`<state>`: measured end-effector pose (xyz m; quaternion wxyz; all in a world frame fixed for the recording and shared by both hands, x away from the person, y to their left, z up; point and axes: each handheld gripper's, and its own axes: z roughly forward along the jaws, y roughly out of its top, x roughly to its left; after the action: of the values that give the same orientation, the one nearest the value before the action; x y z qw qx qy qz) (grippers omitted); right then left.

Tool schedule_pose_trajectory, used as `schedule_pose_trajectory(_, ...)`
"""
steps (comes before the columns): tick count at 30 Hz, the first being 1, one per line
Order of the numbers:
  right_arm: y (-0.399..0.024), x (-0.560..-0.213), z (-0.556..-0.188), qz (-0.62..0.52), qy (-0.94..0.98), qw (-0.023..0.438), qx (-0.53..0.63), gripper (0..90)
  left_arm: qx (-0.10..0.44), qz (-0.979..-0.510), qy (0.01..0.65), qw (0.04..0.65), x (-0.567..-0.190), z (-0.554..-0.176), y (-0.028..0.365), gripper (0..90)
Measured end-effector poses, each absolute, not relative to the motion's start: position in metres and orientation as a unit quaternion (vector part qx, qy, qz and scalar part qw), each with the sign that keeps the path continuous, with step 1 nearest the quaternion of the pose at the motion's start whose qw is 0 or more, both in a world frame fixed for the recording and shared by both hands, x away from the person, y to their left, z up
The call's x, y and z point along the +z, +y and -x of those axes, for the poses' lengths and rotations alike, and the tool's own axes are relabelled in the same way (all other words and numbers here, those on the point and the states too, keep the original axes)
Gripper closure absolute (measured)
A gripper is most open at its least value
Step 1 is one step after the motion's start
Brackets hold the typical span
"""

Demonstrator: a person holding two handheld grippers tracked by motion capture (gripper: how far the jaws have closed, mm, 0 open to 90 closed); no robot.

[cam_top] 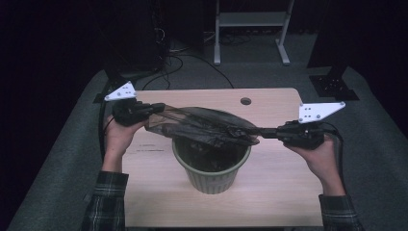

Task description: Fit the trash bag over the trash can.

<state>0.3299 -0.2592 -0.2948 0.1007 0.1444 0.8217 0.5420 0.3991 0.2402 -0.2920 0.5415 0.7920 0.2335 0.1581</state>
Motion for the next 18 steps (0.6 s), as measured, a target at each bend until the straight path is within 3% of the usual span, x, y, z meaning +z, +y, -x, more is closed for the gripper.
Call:
schedule_pose_trajectory(4,-0.267,-0.303,-0.335,-0.167,0.825,0.106,0.530,89.0,0.153,-0.794,0.229,0.542,-0.300,-0.393,0.237,89.8)
schedule_pose_trajectory(6,-0.268,-0.303,-0.336,-0.182,0.820,0.114,0.531,72.3,0.154,-0.792,0.224,0.546,-0.303,-0.389,0.234,89.7)
schedule_pose_trajectory(10,-0.269,-0.287,-0.329,-0.178,0.790,0.116,0.575,65.1,0.155,-0.789,0.216,0.554,-0.303,-0.383,0.230,89.7)
schedule_pose_trajectory(18,-0.243,-0.258,-0.315,-0.132,0.783,0.115,0.597,59.0,0.158,-0.786,0.220,0.556,-0.303,-0.380,0.230,89.7)
